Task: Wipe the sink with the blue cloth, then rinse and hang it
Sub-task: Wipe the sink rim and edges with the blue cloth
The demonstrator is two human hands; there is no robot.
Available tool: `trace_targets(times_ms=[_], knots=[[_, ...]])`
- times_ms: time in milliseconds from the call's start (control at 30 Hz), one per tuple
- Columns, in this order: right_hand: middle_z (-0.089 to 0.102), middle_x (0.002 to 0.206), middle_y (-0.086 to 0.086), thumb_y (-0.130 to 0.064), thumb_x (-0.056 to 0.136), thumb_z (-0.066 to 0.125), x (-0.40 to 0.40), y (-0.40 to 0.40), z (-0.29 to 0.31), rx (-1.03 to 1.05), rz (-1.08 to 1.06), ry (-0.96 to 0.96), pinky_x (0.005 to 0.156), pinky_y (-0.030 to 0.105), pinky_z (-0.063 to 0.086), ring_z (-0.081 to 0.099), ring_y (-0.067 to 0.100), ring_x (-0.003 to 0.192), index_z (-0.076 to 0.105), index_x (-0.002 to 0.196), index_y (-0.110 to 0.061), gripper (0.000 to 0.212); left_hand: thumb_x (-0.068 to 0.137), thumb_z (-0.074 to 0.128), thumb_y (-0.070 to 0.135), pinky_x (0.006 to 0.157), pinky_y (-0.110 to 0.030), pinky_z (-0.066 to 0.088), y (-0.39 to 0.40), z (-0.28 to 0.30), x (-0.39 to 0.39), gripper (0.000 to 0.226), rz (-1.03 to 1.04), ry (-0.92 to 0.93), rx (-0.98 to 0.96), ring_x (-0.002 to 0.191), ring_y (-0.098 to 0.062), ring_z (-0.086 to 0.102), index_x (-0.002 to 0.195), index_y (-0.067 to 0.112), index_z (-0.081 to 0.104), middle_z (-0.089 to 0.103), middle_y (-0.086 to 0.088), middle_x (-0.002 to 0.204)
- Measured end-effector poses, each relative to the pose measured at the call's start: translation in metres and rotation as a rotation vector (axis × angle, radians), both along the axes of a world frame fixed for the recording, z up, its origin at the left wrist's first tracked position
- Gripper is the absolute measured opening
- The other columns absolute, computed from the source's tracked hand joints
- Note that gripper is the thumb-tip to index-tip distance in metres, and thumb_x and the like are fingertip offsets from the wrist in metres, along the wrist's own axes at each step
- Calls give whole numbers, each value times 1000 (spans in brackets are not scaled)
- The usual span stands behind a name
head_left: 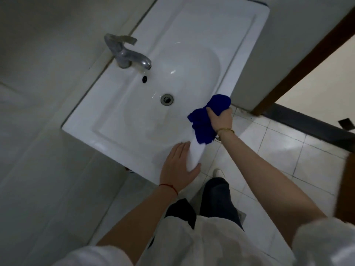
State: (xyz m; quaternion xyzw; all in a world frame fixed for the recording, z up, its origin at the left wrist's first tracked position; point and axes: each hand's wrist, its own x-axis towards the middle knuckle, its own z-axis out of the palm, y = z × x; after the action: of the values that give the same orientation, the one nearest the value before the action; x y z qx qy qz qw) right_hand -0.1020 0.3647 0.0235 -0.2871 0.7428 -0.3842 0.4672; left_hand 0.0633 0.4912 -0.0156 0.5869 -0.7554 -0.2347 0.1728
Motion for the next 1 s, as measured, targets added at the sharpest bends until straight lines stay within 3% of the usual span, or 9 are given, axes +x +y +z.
trace_targets(times_ms=[133, 300, 400, 533, 667, 800, 867, 1000], knots=[[52, 132, 13, -31, 89, 67, 16, 22, -4, 1, -20, -4, 77, 23, 45, 51, 15, 100, 32, 136, -1, 66, 86, 52, 53, 117, -36, 32, -1, 0, 0, 76, -2, 49, 60, 134, -22, 44, 144, 5, 43, 52, -9, 142], [53, 128, 12, -31, 90, 65, 36, 71, -12, 39, 39, 17, 64, 14, 45, 51, 14, 98, 30, 138, -2, 67, 81, 57, 54, 103, -40, 46, -4, -7, 3, 65, -25, 43, 75, 126, -23, 48, 128, 9, 54, 59, -7, 128], [52, 130, 14, -33, 89, 65, 31, 63, -12, 63, 64, 20, 75, 25, 46, 51, 16, 100, 31, 137, -1, 67, 82, 58, 52, 103, -40, 46, -4, -7, 3, 65, -24, 67, 76, 124, -22, 49, 131, 10, 53, 58, -6, 129], [52, 131, 13, -33, 90, 65, 11, 14, -4, 53, 11, 11, 80, 22, 44, 51, 15, 100, 34, 133, 0, 63, 86, 56, 53, 119, -34, 27, -1, -5, 1, 78, 9, 71, 87, 138, -21, 39, 147, 8, 39, 48, -7, 146], [53, 131, 14, -36, 87, 68, -1, -19, -2, 37, -36, 62, 80, 24, 46, 56, 23, 112, 37, 134, 1, 68, 88, 48, 57, 117, -26, 18, 0, -2, 1, 81, 8, 16, 81, 142, -22, 35, 150, 7, 35, 43, -8, 151], [52, 131, 13, -32, 90, 65, 8, 3, -4, 25, -38, 21, 77, 23, 46, 52, 16, 102, 33, 136, 0, 65, 87, 51, 55, 118, -29, 22, 0, -2, 0, 80, 27, 31, 78, 140, -22, 38, 149, 7, 38, 46, -8, 149], [53, 129, 12, -32, 90, 65, 15, 25, -9, 39, -15, 2, 68, 21, 46, 52, 15, 98, 31, 136, -1, 65, 86, 58, 51, 118, -35, 31, -2, -3, 0, 75, 20, 54, 71, 135, -21, 43, 145, 7, 43, 52, -7, 142], [54, 127, 14, -32, 90, 65, 18, 42, -14, 59, 54, 5, 67, 21, 45, 52, 16, 97, 32, 134, 0, 64, 84, 61, 45, 105, -41, 45, -4, -3, -1, 60, 5, 102, 48, 122, -21, 52, 132, 9, 53, 61, -5, 127]])
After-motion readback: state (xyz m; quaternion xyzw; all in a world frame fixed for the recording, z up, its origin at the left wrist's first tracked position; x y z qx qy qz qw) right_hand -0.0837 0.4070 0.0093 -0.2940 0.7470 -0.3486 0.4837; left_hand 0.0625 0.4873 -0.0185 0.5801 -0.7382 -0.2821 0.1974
